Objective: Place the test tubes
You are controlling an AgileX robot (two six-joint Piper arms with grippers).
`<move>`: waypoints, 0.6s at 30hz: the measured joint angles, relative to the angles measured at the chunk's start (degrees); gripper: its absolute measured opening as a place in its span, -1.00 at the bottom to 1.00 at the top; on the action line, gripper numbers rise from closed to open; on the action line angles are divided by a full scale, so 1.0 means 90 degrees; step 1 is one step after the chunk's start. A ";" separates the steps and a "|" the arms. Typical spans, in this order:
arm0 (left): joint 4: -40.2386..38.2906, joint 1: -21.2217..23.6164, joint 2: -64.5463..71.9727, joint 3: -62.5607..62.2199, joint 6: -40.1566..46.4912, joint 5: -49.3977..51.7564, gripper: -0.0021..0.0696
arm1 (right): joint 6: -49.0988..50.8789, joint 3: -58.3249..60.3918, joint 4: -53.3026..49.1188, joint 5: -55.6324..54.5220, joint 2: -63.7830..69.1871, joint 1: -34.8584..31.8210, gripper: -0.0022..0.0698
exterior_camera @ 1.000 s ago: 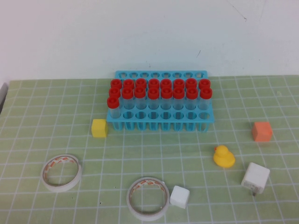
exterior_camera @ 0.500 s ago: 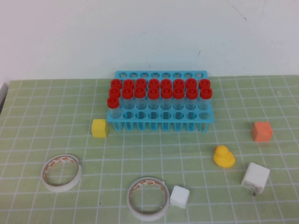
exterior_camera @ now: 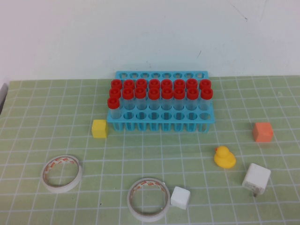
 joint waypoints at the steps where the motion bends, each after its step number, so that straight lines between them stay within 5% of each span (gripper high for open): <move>1: 0.0000 0.0000 0.0000 0.0000 0.0000 0.0000 -0.95 | 0.0000 0.0000 0.0000 0.0000 0.0000 0.0000 -0.94; 18: -0.0014 0.0000 0.0000 0.0000 0.0737 0.0000 -0.95 | 0.0000 0.0000 0.0000 0.0000 0.0000 0.0000 -0.94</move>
